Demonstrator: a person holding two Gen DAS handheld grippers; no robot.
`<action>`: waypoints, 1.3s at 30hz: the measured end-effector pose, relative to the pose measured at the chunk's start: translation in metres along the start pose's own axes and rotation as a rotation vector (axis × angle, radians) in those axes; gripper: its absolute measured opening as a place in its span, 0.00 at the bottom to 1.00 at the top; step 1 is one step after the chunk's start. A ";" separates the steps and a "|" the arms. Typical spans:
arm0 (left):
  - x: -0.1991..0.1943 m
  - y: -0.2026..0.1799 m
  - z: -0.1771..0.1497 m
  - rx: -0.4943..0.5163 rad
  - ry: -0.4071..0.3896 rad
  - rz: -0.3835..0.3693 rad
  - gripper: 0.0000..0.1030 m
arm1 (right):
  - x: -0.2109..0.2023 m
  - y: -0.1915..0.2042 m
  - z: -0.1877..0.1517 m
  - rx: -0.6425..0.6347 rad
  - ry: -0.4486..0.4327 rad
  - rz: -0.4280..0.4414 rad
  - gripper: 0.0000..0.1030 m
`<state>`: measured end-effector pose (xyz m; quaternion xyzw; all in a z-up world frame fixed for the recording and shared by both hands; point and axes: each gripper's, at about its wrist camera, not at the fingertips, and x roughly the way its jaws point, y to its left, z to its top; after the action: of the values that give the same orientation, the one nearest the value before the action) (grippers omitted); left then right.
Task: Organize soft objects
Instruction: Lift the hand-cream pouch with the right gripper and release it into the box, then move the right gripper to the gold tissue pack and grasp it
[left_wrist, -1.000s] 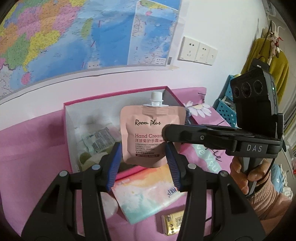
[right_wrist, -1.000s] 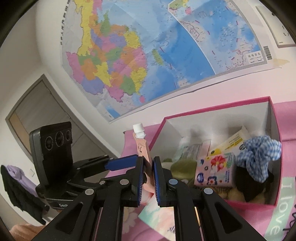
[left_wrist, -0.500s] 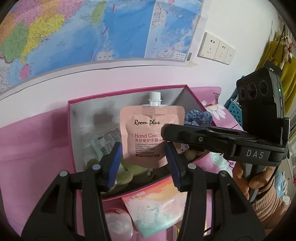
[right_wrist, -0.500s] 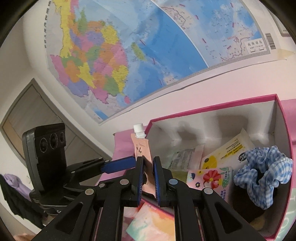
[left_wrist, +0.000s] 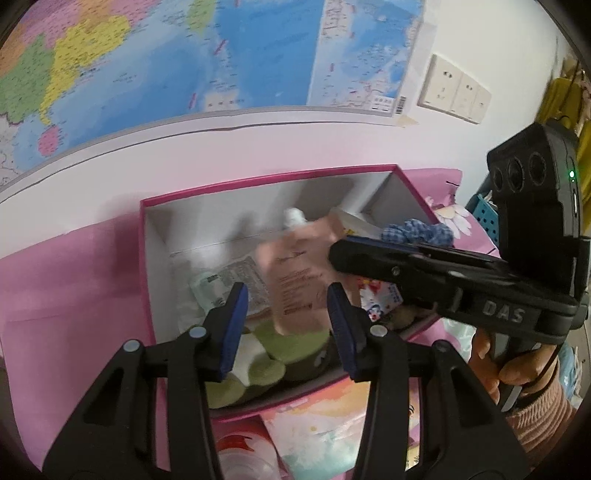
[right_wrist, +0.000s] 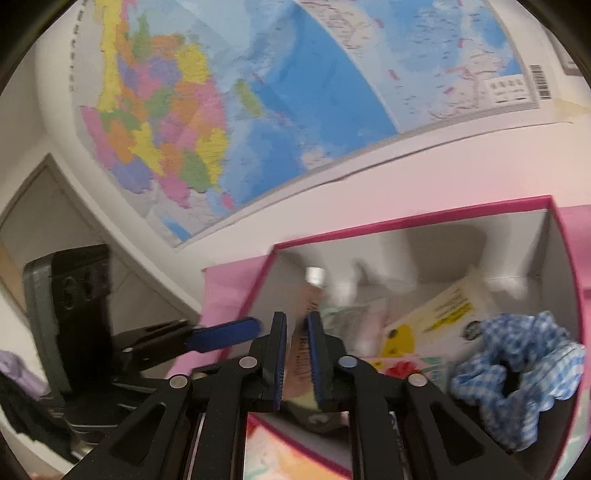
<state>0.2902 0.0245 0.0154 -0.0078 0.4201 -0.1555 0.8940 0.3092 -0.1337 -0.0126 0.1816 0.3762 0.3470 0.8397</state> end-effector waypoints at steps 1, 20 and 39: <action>0.000 0.002 0.000 -0.006 0.000 0.001 0.45 | 0.001 -0.003 0.000 0.004 0.001 -0.025 0.16; -0.069 -0.025 -0.050 0.074 -0.143 -0.031 0.47 | -0.064 0.030 -0.036 -0.139 0.000 0.058 0.30; -0.062 -0.052 -0.144 0.066 -0.018 -0.057 0.48 | -0.110 0.031 -0.133 -0.161 0.109 0.031 0.40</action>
<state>0.1303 0.0093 -0.0236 0.0084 0.4060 -0.1946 0.8929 0.1421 -0.1857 -0.0265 0.1002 0.3892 0.3984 0.8244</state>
